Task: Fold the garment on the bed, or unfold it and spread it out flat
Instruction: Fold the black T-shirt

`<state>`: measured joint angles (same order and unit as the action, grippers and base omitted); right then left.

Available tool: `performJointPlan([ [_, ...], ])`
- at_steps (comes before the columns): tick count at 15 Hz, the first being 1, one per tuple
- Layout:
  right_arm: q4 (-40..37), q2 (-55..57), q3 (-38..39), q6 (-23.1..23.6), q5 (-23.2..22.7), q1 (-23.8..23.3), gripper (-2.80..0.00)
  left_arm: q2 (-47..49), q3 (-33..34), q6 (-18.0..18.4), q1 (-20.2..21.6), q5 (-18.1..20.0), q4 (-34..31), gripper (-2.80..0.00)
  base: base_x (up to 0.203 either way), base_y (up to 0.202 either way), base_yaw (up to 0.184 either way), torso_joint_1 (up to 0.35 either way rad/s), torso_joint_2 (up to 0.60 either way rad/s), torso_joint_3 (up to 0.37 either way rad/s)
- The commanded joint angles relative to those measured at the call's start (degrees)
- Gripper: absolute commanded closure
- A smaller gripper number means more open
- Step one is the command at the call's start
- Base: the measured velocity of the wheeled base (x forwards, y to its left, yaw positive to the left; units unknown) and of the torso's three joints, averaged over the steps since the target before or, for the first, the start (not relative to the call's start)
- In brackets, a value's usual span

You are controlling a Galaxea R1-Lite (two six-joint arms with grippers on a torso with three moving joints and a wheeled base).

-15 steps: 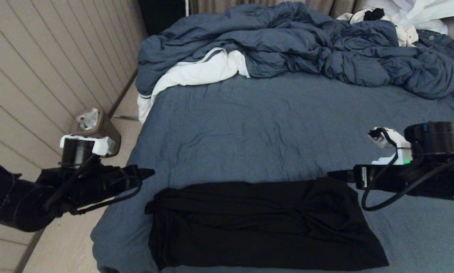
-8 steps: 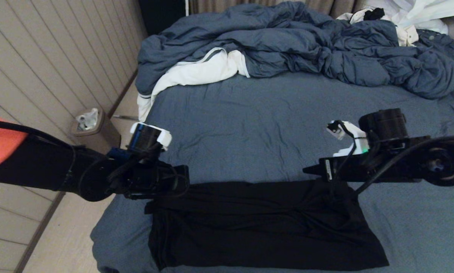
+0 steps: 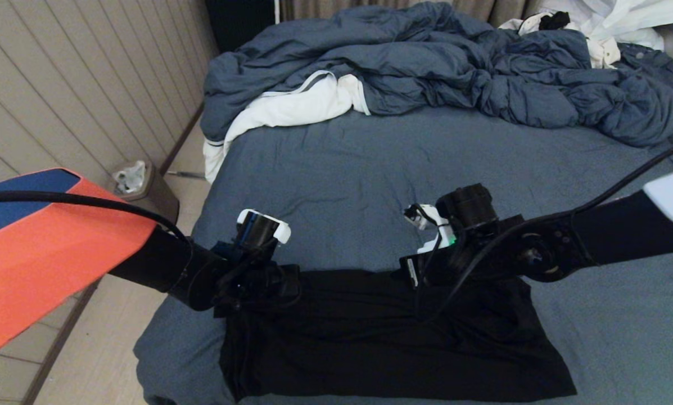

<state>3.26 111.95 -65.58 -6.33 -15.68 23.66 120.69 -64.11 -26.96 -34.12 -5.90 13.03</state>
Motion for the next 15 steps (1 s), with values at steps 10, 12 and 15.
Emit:
performJointPlan([
  [10, 0.2, 12.5, -7.9, -1.5, 3.9, 6.8, 0.0, 2.4, 2.2, -0.4, 1.5, -0.1, 2.8, 0.0, 0.0, 0.0, 0.0, 0.0, 0.0, 0.0],
  [12, 0.1, 12.9, -8.7, -1.6, 4.1, 6.7, 0.0, 1.2, 5.6, -0.8, 0.8, 0.1, 3.2, 0.0, 0.0, 0.0, 0.0, 0.0, 0.0, 0.0],
  [15, 0.2, 12.6, -9.0, -1.7, 4.4, 6.7, 0.0, 1.3, 12.4, -1.6, -0.4, 0.2, 9.0, 0.0, 0.0, 0.0, 0.0, 0.0, 0.0, 0.0],
])
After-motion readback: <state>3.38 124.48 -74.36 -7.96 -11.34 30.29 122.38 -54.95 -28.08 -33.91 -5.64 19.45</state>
